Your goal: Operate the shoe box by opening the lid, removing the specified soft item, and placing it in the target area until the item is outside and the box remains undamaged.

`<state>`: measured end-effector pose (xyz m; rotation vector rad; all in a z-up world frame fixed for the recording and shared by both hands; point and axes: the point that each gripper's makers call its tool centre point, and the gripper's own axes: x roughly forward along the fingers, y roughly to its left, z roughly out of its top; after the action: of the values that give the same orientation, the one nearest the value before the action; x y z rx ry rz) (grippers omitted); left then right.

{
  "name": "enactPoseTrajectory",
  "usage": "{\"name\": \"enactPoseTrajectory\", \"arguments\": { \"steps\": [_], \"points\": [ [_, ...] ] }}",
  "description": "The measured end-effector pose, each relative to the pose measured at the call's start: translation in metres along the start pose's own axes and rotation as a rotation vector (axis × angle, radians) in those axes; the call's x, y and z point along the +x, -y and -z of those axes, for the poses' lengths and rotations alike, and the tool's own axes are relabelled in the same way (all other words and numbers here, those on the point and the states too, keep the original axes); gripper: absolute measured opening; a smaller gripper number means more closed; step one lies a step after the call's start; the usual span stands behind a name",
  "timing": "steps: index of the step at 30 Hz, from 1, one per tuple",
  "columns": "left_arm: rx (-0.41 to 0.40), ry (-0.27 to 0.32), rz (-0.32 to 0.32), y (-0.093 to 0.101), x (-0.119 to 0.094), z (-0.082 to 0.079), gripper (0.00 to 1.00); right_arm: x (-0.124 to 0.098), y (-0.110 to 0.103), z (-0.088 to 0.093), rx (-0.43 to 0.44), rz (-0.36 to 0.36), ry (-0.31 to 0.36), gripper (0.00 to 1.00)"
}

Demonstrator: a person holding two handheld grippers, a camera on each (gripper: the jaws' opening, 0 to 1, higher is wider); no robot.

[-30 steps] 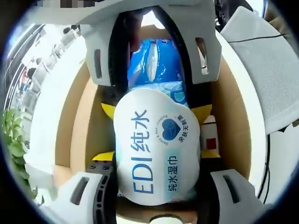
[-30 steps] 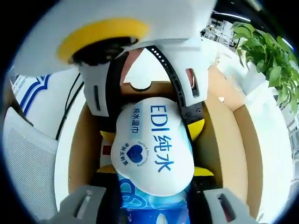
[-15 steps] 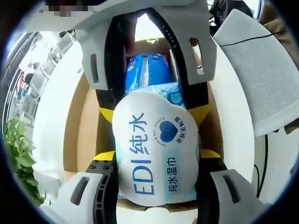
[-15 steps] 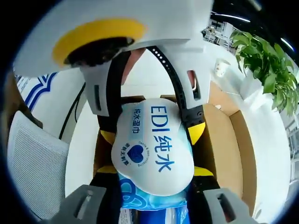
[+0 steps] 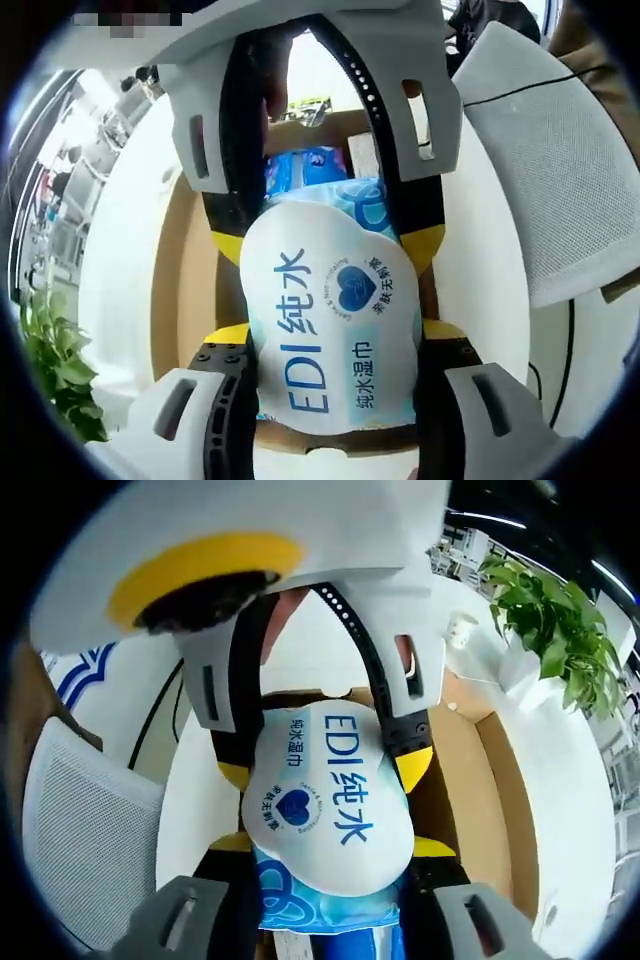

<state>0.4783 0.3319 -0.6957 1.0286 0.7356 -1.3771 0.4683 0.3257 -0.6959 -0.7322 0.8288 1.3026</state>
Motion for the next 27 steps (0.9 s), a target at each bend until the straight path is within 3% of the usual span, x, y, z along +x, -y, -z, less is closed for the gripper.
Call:
{"name": "enactPoseTrajectory", "arguments": {
  "steps": [14, 27],
  "points": [
    [0.082, 0.02, 0.017, 0.01, 0.014, -0.063, 0.62, -0.045, -0.012, 0.046, 0.061, 0.06, -0.007, 0.52],
    [0.15, 0.025, 0.042, 0.016, 0.028, -0.11, 0.62, -0.077, -0.014, 0.084, 0.116, 0.102, -0.004, 0.52]
  ]
}}
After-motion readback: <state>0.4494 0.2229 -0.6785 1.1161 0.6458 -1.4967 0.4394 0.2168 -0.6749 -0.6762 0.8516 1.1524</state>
